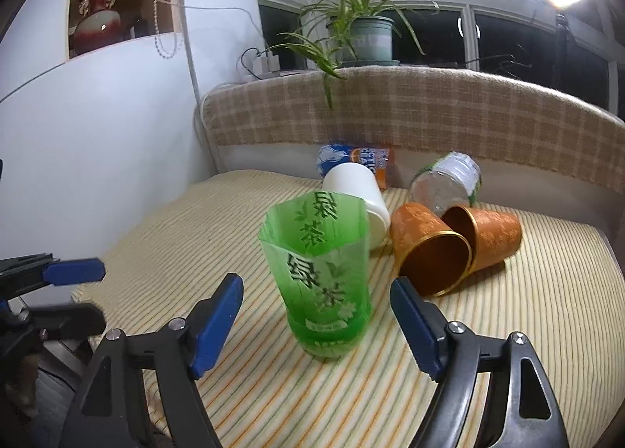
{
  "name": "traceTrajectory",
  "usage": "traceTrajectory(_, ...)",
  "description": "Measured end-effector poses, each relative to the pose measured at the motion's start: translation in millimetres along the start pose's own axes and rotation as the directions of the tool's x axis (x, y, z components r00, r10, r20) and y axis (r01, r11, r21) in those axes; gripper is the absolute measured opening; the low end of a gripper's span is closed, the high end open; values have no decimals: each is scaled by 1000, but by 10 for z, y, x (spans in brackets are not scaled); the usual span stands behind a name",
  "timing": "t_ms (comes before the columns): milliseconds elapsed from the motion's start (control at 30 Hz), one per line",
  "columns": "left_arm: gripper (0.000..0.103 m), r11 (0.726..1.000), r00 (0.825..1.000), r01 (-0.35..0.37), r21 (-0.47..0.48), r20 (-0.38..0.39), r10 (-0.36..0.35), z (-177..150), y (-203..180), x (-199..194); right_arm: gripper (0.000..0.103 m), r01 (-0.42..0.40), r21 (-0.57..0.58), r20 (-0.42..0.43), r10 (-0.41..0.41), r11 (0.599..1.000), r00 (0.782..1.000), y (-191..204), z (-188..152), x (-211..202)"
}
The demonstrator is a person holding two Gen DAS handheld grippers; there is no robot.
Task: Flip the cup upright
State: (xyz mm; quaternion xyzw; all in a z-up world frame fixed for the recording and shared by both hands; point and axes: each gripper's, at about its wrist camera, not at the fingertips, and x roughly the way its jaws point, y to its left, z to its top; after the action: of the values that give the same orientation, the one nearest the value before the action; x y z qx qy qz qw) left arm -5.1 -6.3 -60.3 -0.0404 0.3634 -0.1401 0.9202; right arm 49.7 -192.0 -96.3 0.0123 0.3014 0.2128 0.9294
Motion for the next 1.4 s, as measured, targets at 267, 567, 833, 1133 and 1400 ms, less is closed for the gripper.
traceTrajectory(267,76,999,993,-30,18,111,28,147,-94,-31,83,47,60,32,-49,997,998,-154,-5,-347)
traceTrajectory(567,83,996,961,-92,-7,259,91,278,-134,-152,89,132,121,92,-143,984,985,-295,71,-689)
traceTrajectory(833,90,989,925,-148,-25,349,147,354,-128,-244,101,176,130,139,-194,976,971,-277,106,-850)
traceTrajectory(1133,103,976,885,-216,-12,421,201,339,-146,-328,103,216,143,192,-242,966,951,-234,105,-950)
traceTrajectory(1400,103,974,885,-225,-24,413,214,335,-141,-321,103,234,182,209,-270,955,940,-274,98,-987)
